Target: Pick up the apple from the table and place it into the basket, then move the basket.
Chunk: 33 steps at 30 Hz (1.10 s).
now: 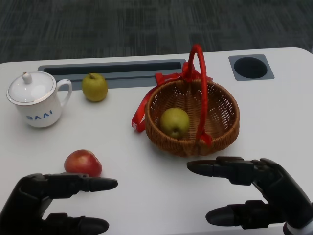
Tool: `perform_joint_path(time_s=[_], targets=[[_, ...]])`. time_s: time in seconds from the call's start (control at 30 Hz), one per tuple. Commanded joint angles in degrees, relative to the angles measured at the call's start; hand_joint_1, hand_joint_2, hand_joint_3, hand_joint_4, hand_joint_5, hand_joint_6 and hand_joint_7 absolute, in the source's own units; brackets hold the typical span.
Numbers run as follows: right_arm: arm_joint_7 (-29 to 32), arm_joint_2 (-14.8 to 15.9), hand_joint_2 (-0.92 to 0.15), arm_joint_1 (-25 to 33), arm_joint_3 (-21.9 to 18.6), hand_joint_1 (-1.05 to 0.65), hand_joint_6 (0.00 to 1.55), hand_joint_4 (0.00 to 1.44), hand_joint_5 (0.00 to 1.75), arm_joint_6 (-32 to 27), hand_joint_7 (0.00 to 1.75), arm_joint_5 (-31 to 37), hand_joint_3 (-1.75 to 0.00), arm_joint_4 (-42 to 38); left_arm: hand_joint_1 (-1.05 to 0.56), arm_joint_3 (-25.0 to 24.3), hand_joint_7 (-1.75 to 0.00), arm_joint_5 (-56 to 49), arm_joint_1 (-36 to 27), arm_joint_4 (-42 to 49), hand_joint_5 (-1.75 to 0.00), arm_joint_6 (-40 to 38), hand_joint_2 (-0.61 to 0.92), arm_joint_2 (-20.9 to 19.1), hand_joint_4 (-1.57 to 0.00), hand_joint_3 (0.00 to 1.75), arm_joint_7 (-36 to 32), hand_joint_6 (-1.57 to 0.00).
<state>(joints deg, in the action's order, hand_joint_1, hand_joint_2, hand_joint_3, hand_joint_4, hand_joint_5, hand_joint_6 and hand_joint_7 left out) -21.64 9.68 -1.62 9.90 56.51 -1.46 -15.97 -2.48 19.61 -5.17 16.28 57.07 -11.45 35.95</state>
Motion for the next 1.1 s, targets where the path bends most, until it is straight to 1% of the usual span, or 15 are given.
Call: perform_joint_path(time_s=[0.03, 0.57, 0.7, 0.77, 0.87, 0.97, 1.03, 1.1], targets=[[0.2, 0.8, -0.84, 0.4, -0.3, -0.48, 0.72, 0.78, 0.00, 0.3, 0.00, -0.4, 0.00, 0.5, -0.40, -0.4, 0.00, -0.4, -0.1, 0.0, 0.00, 0.3, 0.69, -0.4, -1.05, 0.00, -0.7, -0.99], [0.1, 0.7, -0.83, 0.6, -0.2, -0.46, 0.73, 0.79, 0.00, 0.0, 0.00, -0.7, 0.00, 0.9, -0.40, -0.4, 0.00, -0.6, -0.5, -0.7, 0.00, 0.4, 0.69, -0.4, -1.06, 0.00, -0.9, -0.98], [0.0, 0.8, -0.83, 0.6, -0.1, -0.45, 0.73, 0.79, 0.00, -0.2, 0.00, -0.7, 0.00, 1.2, -0.42, -1.9, 0.00, -3.4, -0.1, -0.7, 0.00, 1.8, 0.69, -0.3, -1.03, 0.00, -2.7, -0.96], [0.1, 0.8, -0.83, 0.6, -0.2, -0.45, 0.73, 0.79, 0.00, -0.3, 0.00, -0.5, 0.00, 1.3, -0.48, -4.5, 0.00, -8.2, 1.3, 0.9, 0.00, 4.8, 0.69, -0.2, -0.96, 0.00, -5.0, -0.89], [0.1, 0.8, -0.83, 0.6, -0.1, -0.46, 0.73, 0.79, 0.00, -0.4, 0.00, -0.4, 0.00, 1.3, -0.63, -9.5, 0.00, -17.9, 4.0, 3.9, 0.00, 9.8, 0.69, -0.2, -0.76, 0.00, -10.2, -0.72], [0.1, 0.8, -0.83, 0.6, -0.1, -0.46, 0.74, 0.79, 0.00, -0.4, 0.00, -0.4, 0.00, 1.3, -0.70, -11.5, 0.00, -23.7, 5.4, 5.2, 0.00, 11.5, 0.66, -0.5, -0.60, 0.00, -14.3, -0.59], [0.2, 0.7, -0.83, 0.7, -0.2, -0.46, 0.74, 0.79, 0.00, -0.4, 0.00, -0.4, 0.00, 1.2, -0.73, -12.8, 0.00, -28.1, 6.4, 5.5, 0.00, 11.5, 0.65, -0.9, -0.57, 0.00, -17.4, -0.55], [0.3, 0.6, -0.84, 0.7, -0.2, -0.46, 0.74, 0.79, 0.00, -0.3, 0.00, -0.3, 0.00, 1.2, -0.75, -14.8, 0.00, -34.6, 8.3, 6.7, 0.00, 10.6, 0.64, -1.8, -0.56, 0.00, -21.6, -0.52]])
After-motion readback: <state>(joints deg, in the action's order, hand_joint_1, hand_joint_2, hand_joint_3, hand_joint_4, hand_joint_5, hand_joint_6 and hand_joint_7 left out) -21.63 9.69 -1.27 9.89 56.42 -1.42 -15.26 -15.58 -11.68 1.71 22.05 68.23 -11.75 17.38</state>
